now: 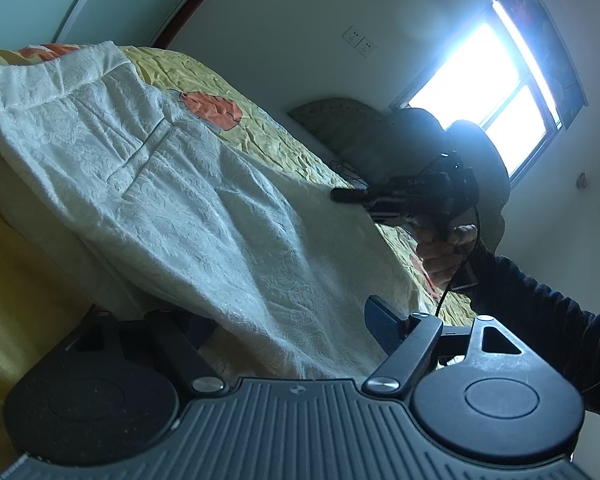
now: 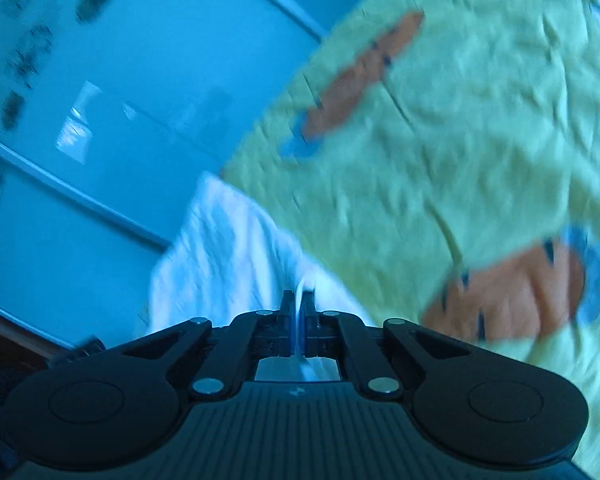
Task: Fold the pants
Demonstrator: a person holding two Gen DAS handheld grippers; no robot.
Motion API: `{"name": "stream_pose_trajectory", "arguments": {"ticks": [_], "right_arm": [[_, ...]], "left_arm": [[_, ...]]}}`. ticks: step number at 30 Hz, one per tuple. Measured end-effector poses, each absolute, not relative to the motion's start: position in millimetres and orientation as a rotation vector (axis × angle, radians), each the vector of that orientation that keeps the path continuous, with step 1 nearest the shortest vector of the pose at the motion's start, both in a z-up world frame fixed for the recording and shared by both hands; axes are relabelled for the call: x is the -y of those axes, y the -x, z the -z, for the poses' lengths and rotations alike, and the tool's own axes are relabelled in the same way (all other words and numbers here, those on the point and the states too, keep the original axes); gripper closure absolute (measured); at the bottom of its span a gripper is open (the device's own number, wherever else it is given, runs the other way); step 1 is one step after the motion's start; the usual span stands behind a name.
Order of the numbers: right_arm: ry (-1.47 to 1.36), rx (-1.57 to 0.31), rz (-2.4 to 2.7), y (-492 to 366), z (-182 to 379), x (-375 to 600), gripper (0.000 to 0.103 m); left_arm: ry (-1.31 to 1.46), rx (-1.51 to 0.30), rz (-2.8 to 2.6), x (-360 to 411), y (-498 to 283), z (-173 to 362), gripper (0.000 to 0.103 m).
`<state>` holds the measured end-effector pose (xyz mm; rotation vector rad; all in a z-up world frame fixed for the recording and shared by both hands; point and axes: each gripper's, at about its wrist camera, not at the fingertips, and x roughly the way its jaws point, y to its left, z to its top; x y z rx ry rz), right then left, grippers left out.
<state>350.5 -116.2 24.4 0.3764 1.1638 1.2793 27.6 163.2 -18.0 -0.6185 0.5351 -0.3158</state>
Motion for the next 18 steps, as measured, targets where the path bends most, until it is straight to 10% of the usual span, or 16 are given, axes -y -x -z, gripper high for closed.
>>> {"name": "stream_pose_trajectory", "arguments": {"ticks": [18], "right_arm": [[-0.728,-1.261,-1.071,-362,24,112,0.089]], "left_arm": [[0.619,-0.532,0.318,-162,-29,18,0.02]]}}
